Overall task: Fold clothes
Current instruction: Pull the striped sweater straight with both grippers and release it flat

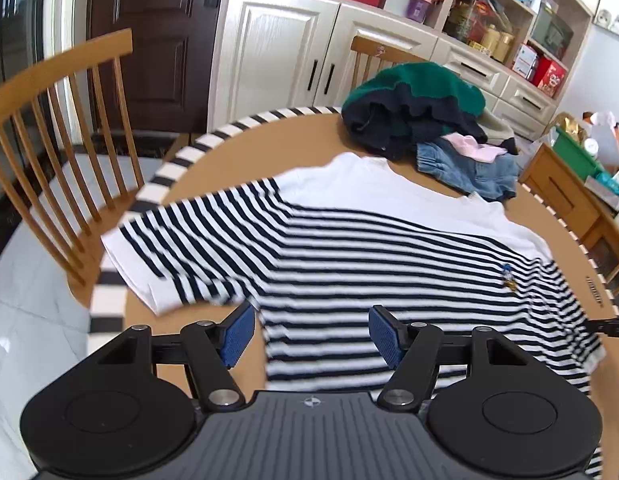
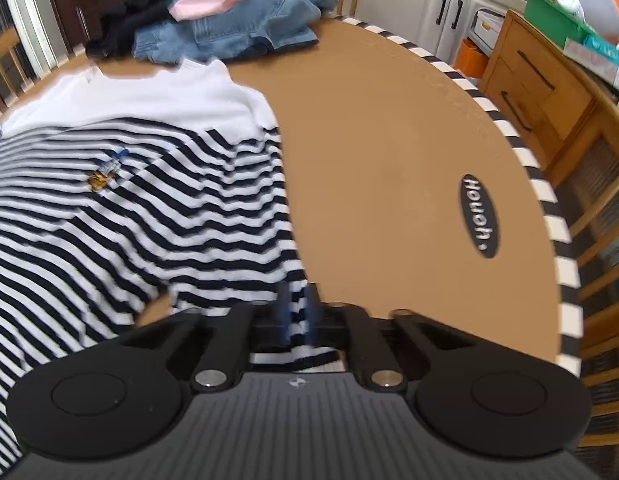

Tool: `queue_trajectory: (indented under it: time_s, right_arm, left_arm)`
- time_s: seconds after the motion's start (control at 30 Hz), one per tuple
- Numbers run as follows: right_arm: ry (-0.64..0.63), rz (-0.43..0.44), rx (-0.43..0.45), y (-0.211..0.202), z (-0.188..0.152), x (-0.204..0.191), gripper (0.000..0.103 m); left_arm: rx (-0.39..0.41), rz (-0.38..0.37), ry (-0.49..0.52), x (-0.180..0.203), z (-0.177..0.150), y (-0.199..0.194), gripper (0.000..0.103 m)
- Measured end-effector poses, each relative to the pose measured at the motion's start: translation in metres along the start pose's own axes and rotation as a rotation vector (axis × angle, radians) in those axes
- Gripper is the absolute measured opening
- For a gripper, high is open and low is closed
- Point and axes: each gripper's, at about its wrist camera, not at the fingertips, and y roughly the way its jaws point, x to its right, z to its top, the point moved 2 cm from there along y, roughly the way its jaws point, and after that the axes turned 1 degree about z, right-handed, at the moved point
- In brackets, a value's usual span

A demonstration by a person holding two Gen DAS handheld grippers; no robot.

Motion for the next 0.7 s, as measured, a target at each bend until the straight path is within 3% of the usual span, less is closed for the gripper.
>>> queue_trajectory:
  time_s: [0.13,0.2,0.37,0.43,0.53,0.63,0.7]
  right_arm:
    - [-0.092,-0.152,0.012,-0.002,0.004,0.009,0.004]
    - [-0.080,-0.184,0.016,-0.003,0.007,0.023,0.004]
    - [-0.064,-0.209,-0.011,-0.014,0.001,0.025,0.025]
    - [-0.060,-0.179,0.060,-0.040,-0.012,0.011,0.026]
    - [0.011,0.022,0.080,-0.078,-0.049,-0.009,0.026]
    - [0.002,0.140,0.040,-0.096,-0.087,-0.039,0.026]
    - [-0.003,0.156,0.022,-0.105,-0.108,-0.054,0.026]
  left_arm:
    - [-0.014,-0.021,0.032,0.014,-0.013,-0.007,0.066]
    - [-0.023,-0.030,0.049,0.020,-0.020,-0.010,0.067]
    - [-0.070,-0.024,0.083,0.023,-0.043,-0.014,0.067]
    - [-0.083,-0.017,0.101,0.019,-0.051,-0.022,0.067]
    - [-0.117,-0.022,0.085,0.007,-0.066,-0.035,0.063]
    - [-0.164,-0.031,0.021,-0.003,-0.083,-0.045,0.060]
    - [-0.183,-0.040,-0.016,-0.006,-0.095,-0.053,0.059]
